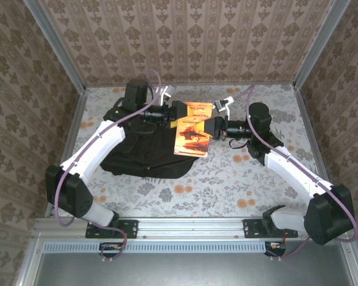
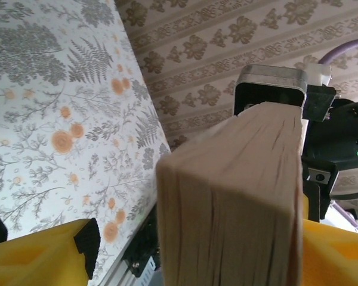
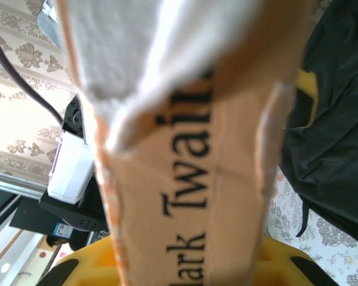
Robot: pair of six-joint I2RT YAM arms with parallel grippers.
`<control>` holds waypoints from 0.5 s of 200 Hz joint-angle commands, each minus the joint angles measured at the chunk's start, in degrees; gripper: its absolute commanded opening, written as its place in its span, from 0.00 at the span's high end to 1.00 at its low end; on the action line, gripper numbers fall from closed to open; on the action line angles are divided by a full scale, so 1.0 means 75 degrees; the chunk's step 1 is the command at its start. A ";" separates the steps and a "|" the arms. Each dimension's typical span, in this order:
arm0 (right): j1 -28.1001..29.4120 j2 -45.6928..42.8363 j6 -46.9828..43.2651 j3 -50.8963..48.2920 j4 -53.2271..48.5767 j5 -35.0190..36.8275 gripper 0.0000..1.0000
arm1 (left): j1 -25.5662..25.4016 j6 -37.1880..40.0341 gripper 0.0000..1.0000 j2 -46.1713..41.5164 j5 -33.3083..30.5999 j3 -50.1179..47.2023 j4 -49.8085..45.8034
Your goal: Pack the student bag
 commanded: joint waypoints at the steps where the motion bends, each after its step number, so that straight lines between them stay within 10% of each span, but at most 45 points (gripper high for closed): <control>1: 0.0174 -0.0083 0.0048 0.0488 0.0919 -0.0536 1.00 | 0.0001 -0.0963 0.24 -0.0171 0.0445 -0.0320 0.1294; 73: 0.0148 0.0014 -0.1049 0.0765 -0.0893 -0.0109 1.00 | 0.0277 -0.1102 0.95 -0.0596 0.0118 -0.0475 0.1462; 100: 0.0121 -0.0111 -0.1435 0.0844 -0.1659 0.0479 0.60 | 0.0434 -0.1553 1.00 -0.0795 -0.0284 -0.0868 0.1965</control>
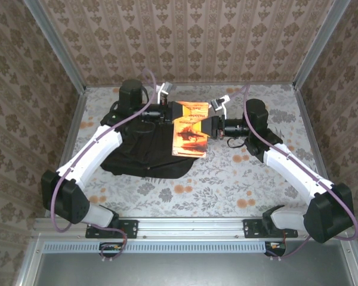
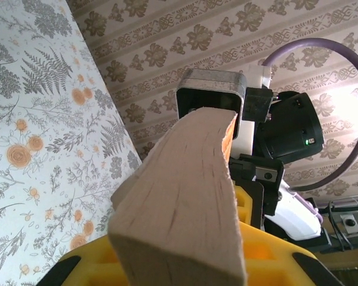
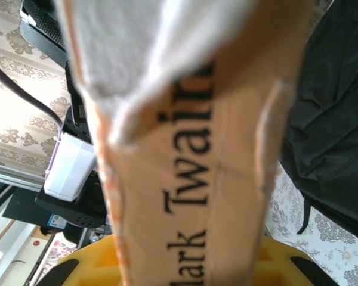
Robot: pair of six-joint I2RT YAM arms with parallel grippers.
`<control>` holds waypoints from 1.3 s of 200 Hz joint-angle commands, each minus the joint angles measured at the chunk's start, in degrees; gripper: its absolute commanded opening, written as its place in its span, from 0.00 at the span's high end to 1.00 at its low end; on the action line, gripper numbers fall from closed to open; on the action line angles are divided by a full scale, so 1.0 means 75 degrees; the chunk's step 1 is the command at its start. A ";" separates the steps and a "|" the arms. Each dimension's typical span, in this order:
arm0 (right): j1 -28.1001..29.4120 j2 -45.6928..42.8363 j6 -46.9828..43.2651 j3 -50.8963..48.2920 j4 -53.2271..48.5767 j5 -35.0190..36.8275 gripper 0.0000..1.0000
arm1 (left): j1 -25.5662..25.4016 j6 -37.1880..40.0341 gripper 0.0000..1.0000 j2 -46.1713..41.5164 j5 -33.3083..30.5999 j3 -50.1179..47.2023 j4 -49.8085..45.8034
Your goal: Pack the student bag
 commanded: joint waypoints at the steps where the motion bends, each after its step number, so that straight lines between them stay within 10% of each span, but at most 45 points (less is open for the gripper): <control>1: -0.0005 -0.0227 -0.0695 0.0338 -0.0650 0.0434 0.58 | 0.0341 -0.0559 1.00 -0.0338 -0.0676 -0.0388 0.0540; 35: 0.0050 -0.0906 0.0122 -0.0621 0.0237 0.2619 0.21 | 0.0341 -0.2127 1.00 -0.1031 -0.2718 -0.1748 0.2324; 70: 0.0426 -0.0891 0.1870 -0.1707 0.1949 0.4013 0.14 | 0.0118 -0.3253 1.00 -0.1496 -0.5111 -0.2808 0.4035; 136: 0.1456 -0.0956 0.2664 -0.2645 0.3700 0.5915 0.12 | -0.0452 -0.3521 1.00 -0.1334 -0.6360 -0.2995 0.4859; 206: 0.1576 -0.0402 0.2720 -0.2350 0.4813 0.6128 0.25 | -0.0813 -0.3420 1.00 -0.1209 -0.6472 -0.3095 0.4885; 260: 0.1641 -0.0291 0.2757 -0.2372 0.4946 0.6364 0.72 | -0.0901 -0.3286 1.00 -0.1214 -0.6473 -0.3191 0.4748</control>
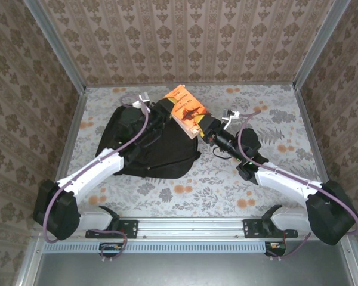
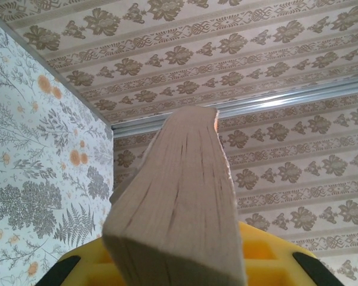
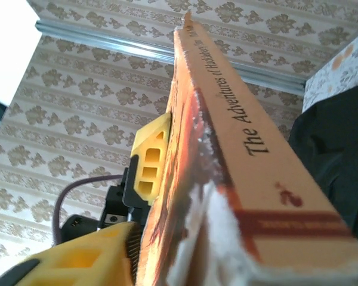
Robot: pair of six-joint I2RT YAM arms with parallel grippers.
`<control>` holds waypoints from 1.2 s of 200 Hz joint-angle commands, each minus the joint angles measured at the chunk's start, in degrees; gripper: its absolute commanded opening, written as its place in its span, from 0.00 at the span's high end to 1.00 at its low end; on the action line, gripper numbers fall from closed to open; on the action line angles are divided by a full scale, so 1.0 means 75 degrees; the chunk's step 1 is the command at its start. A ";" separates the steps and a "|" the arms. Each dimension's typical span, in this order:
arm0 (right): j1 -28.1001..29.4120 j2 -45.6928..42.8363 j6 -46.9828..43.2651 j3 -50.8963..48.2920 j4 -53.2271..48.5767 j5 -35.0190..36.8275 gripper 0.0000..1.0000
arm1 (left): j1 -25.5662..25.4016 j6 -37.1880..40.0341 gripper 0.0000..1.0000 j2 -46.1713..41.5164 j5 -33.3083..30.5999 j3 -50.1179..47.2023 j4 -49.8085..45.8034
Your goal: Pack the student bag
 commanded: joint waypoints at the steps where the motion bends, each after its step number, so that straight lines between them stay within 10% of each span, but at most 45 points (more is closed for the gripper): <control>1: 0.0067 -0.0079 -0.0039 0.0165 0.0435 0.0295 0.73 | -0.0076 0.0071 1.00 -0.0069 -0.0075 -0.0110 0.0382; 19: 0.0053 -0.0355 -0.0276 -0.0009 0.0061 0.0548 0.90 | -0.0005 0.0303 1.00 -0.0126 0.0064 -0.0070 -0.0107; 43: -0.0066 -0.1308 -0.1094 -0.0089 -0.1850 0.0986 1.00 | 0.0396 0.1304 0.65 -0.0388 0.0441 0.0367 -0.2095; 114: -0.1335 -0.3185 -0.3379 0.0435 -0.8017 0.1584 1.00 | 0.0445 0.5420 0.41 0.0705 -0.0476 0.3448 -0.8759; 163: -0.2531 -0.2210 -0.4099 0.0346 -0.7921 0.0274 1.00 | -0.0909 0.5985 0.33 0.3305 -0.2399 0.6318 -1.1680; 240: -0.2629 -0.0509 -0.4666 0.1093 -0.7000 -0.0253 1.00 | -0.1169 0.5402 0.16 0.5701 -0.2736 0.9036 -1.3288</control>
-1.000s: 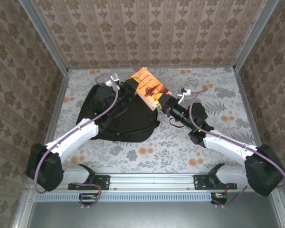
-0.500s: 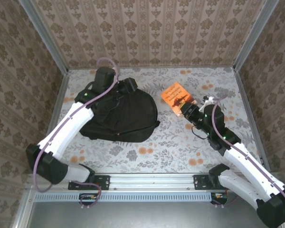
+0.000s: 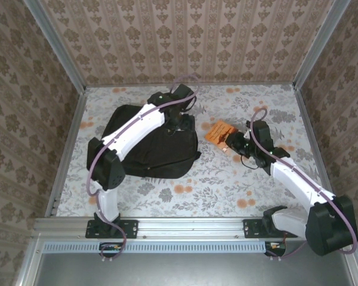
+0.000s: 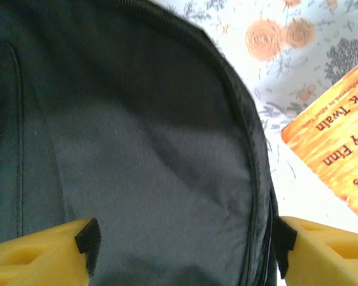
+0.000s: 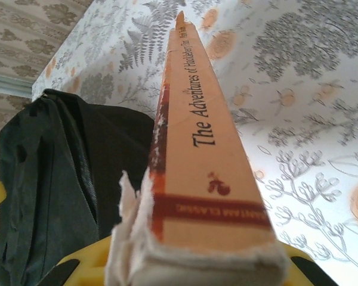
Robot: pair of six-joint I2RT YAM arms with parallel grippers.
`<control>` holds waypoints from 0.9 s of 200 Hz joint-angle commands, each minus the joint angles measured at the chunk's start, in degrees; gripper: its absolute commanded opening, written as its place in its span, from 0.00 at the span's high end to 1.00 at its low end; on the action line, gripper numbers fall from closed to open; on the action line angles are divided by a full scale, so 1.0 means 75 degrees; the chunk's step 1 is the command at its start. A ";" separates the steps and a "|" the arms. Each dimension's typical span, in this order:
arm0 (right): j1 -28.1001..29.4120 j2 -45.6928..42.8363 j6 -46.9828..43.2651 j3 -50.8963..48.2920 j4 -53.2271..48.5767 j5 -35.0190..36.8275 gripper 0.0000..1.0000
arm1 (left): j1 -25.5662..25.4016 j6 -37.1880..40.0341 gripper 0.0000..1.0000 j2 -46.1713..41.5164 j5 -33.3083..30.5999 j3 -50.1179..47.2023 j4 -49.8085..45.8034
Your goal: Pack the student bag
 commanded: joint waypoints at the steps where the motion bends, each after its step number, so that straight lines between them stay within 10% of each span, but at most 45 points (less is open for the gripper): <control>1: -0.0022 0.0066 -0.0370 0.0481 0.0661 -0.0227 1.00 | -0.0069 -0.0273 0.15 0.0660 -0.0463 0.1248 -0.1284; 59: -0.0125 -0.0392 -0.0476 0.0273 0.0194 0.0796 1.00 | -0.0344 -0.1182 0.05 0.3024 -0.0758 0.4435 -0.3681; 180: -0.0383 -0.0707 -0.0317 -0.0438 0.0711 0.0236 1.00 | -0.0471 -0.1617 0.20 0.3502 -0.1040 0.4306 -0.3239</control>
